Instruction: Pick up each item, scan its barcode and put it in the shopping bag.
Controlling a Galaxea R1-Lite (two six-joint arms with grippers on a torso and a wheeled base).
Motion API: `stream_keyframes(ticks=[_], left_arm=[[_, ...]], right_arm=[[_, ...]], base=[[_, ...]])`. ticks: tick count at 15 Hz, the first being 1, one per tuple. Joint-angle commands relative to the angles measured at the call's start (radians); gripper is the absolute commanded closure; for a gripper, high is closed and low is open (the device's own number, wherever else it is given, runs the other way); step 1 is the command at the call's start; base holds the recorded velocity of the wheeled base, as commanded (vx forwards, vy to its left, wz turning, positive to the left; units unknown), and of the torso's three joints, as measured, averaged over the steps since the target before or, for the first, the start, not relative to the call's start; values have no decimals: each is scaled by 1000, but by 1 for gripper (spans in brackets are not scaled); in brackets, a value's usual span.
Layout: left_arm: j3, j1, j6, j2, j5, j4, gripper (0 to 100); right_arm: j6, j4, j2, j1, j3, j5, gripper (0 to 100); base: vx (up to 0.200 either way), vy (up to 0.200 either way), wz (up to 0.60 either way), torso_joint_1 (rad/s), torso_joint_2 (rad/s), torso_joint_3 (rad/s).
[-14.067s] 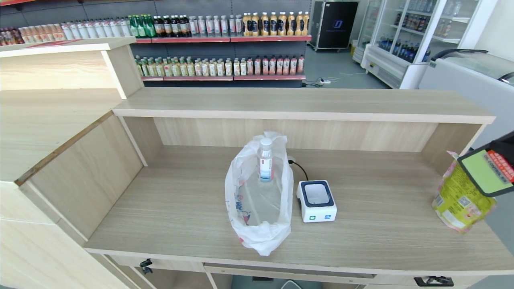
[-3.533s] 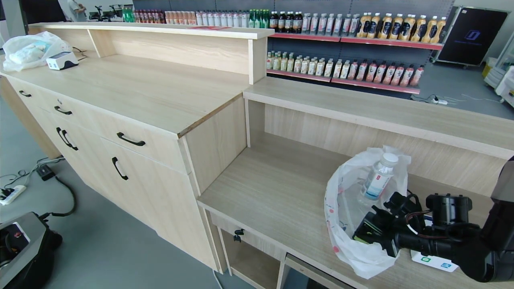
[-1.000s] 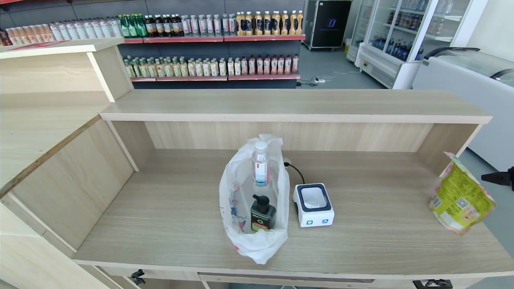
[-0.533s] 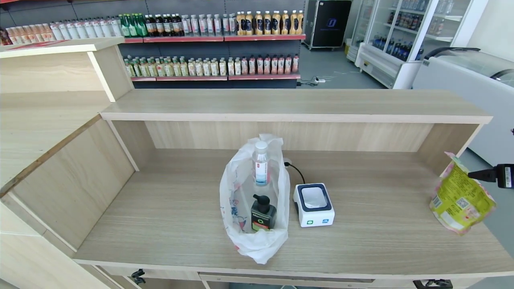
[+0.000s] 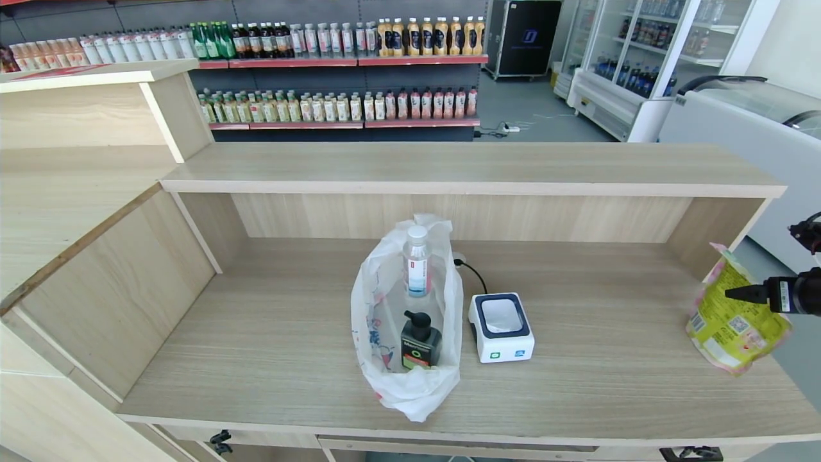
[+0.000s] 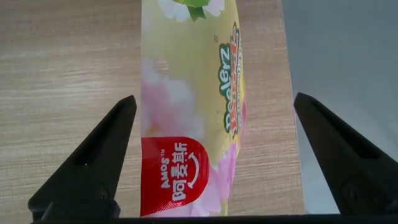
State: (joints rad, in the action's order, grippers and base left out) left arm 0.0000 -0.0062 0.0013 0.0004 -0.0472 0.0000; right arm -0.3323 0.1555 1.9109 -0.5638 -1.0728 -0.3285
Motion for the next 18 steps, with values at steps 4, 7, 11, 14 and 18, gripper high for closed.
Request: stream_keyframes(ticks=[4, 7, 11, 14, 18], left_arm=[[0, 0, 0, 1, 0, 0, 0], [0, 0, 0, 1, 0, 0, 0], [0, 0, 0, 1, 0, 0, 0], [0, 0, 0, 1, 0, 0, 0], [0, 0, 0, 1, 0, 0, 0]], right_arm=[[1, 13, 119, 16, -39, -3, 0], [3, 75, 163, 32, -49, -3, 0], [-1, 110, 223, 44, -42, -3, 0], [-2, 111, 260, 61, -46, -3, 0], [-1, 153, 258, 64, -27, -17, 100]], base=[[0, 0, 0, 0, 0, 0], [0, 0, 0, 0, 0, 0], [0, 0, 0, 0, 0, 0], [0, 0, 0, 0, 0, 0], [0, 0, 0, 0, 0, 0]])
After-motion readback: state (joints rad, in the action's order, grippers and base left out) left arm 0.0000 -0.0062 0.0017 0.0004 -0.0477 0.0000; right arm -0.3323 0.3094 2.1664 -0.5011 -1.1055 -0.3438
